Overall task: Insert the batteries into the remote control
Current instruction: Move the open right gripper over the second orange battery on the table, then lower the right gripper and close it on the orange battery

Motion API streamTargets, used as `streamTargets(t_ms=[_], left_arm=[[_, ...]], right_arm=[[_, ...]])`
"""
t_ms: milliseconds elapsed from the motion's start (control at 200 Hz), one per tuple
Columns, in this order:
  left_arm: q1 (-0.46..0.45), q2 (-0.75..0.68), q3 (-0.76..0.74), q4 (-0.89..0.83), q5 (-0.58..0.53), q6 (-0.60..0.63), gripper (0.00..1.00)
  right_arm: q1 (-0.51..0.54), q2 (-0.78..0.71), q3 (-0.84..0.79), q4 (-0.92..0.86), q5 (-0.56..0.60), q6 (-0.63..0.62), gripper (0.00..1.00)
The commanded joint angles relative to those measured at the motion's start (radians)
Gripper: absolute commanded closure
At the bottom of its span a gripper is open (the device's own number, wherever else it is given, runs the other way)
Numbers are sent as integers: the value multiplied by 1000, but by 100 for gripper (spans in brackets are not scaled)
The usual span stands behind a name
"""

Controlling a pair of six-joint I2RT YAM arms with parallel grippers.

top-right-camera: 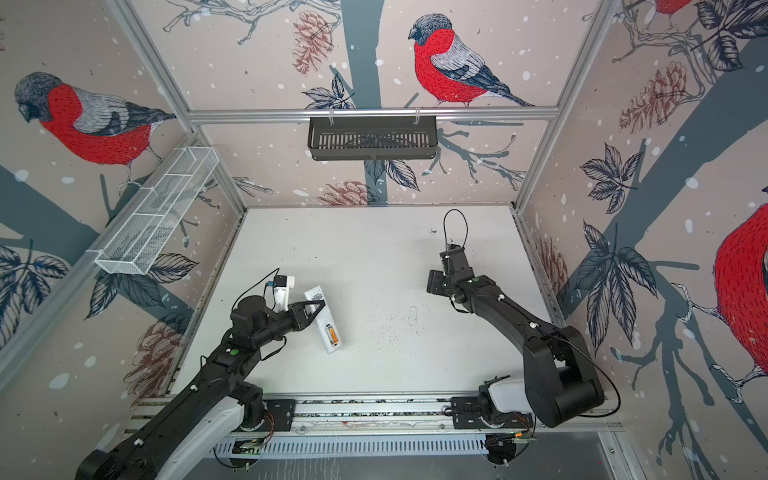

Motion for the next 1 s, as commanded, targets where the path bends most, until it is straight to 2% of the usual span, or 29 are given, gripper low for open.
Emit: streamTargets(t_ms=[0,170,465,996], left_arm=[[1,8,-4,35,1,16,100],[0,28,-7,60,10,13,100],[0,38,-28,116,35,-7,100],[10,61,-20,118,28,-3,100]], right_arm=[[-48,45,43,-52,24,-65,26],[-105,139,102,-66,13,-131,31],[-112,292,168,-72,-16,-231,46],[-125,415,225,-63,-56,-269,65]])
